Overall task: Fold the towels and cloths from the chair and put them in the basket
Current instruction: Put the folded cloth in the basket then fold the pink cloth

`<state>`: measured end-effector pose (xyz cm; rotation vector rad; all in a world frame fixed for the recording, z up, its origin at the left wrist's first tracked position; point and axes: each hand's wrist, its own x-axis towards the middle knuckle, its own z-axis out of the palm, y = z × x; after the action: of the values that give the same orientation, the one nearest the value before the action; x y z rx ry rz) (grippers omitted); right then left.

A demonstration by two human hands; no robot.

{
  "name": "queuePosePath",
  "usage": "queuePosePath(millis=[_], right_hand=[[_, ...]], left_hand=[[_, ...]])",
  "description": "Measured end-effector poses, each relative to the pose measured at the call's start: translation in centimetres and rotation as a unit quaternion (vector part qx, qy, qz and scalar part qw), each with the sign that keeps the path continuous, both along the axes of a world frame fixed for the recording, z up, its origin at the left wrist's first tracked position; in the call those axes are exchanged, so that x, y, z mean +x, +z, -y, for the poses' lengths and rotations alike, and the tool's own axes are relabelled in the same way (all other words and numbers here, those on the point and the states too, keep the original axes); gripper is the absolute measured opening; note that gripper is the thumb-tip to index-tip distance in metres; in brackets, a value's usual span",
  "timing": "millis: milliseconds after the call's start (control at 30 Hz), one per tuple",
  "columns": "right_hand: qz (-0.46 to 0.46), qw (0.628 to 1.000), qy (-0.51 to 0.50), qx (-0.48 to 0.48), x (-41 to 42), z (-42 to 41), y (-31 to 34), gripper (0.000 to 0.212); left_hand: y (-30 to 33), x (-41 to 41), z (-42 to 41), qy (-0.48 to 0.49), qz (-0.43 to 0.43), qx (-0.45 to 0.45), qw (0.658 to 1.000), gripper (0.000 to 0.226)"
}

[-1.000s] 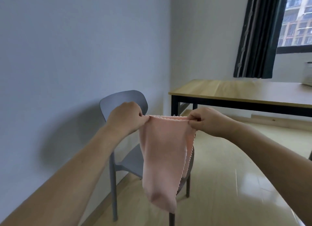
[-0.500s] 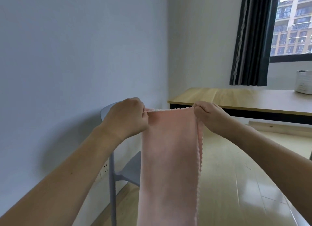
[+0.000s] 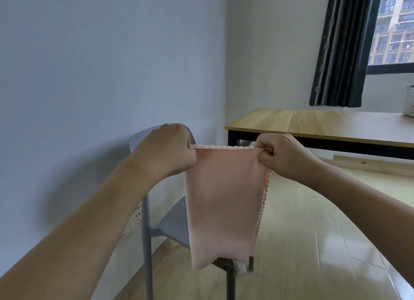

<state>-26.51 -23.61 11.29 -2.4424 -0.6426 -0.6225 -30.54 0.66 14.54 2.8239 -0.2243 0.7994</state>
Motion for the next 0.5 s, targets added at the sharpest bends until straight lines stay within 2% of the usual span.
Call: queuePosePath(millis=[67, 167, 333, 433, 500], right_hand=[[-0.003, 1.000, 0.002, 0.004, 0.9, 0.1, -0.1, 0.022], [-0.008, 1.000, -0.023, -0.014, 2.9, 0.2, -0.5, 0.031], [0.000, 0.992, -0.120, -0.049, 7.8, -0.2, -0.8, 0.023], [0.011, 0.988, -0.154, 0.000, 10.6, -0.8, 0.6, 0.019], [0.015, 0.985, -0.152, 0.075, 12.0, -1.1, 2.1, 0.017]], left_hand=[[-0.4, 0.7, 0.3, 0.010, 0.007, 0.015, 1.000, 0.034], [-1.4, 3.5, 0.7, 0.005, 0.003, 0.029, 1.000, 0.016], [-3.2, 10.2, 1.4, -0.025, -0.020, -0.053, 0.998, 0.010], [-2.8, 13.5, 2.0, -0.052, 0.013, -0.094, 0.994, 0.004], [-1.7, 15.0, 2.1, -0.065, 0.066, -0.085, 0.992, 0.018]])
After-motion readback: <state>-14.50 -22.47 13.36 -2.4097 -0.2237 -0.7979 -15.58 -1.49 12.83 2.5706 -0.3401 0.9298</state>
